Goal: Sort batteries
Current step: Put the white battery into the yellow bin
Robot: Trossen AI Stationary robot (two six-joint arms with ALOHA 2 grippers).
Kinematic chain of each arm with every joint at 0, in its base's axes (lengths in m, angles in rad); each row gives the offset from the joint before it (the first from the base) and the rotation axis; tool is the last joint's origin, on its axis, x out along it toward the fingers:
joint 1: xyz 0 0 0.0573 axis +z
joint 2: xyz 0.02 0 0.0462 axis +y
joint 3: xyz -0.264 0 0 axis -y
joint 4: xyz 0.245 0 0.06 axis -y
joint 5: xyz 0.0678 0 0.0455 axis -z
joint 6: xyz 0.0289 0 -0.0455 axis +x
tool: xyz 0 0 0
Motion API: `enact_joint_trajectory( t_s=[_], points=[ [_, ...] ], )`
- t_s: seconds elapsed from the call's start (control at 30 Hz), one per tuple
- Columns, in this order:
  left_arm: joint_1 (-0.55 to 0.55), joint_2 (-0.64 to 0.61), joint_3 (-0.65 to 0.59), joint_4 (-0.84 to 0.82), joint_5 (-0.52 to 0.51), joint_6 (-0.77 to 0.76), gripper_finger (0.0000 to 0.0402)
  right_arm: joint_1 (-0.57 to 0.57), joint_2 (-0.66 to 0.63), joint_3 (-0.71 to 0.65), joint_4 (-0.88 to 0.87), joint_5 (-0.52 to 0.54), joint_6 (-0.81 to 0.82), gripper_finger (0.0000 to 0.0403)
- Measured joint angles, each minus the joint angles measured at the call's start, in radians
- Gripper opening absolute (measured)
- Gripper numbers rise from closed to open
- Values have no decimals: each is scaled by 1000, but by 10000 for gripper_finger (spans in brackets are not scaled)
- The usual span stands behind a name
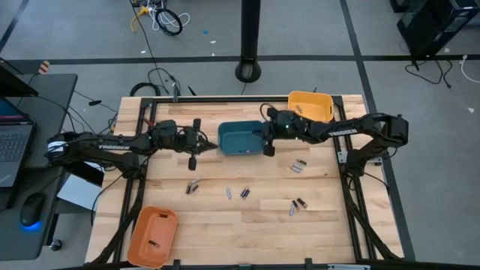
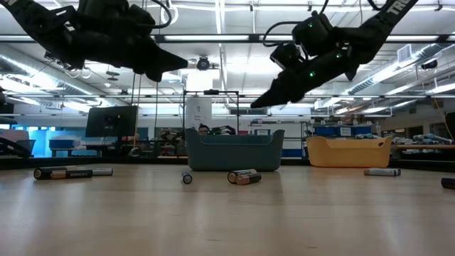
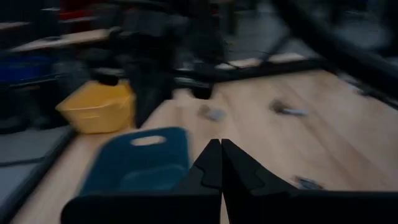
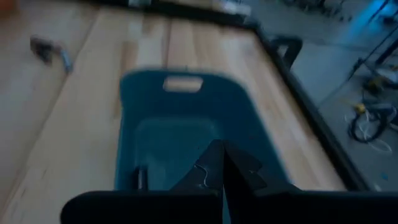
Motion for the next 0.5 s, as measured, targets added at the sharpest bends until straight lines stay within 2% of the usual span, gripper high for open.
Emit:
enact_joint_trajectory(
  t_s=[0.03, 0.13, 0.27, 0.4, 0.47, 0.5],
  points=[
    [6, 0, 0, 23, -37, -45, 3, -11, 0, 1, 23, -17, 26, 10],
    [17, 0, 0, 96, -46, -97, 3, -25, 0, 3, 81, -36, 86, 10],
    [2, -2, 2, 186, 15, -88, 3, 10, -2, 3, 143, -20, 150, 10],
    [-57, -1, 2, 52, 74, 56, 3, 81, -3, 3, 151, 19, 87, 11],
    [-91, 8, 1, -34, 45, 130, 3, 128, -2, 3, 158, 75, 51, 11],
    [-107, 23, 0, -41, -1, 126, 3, 150, -1, 3, 163, 113, 52, 11]
  ],
)
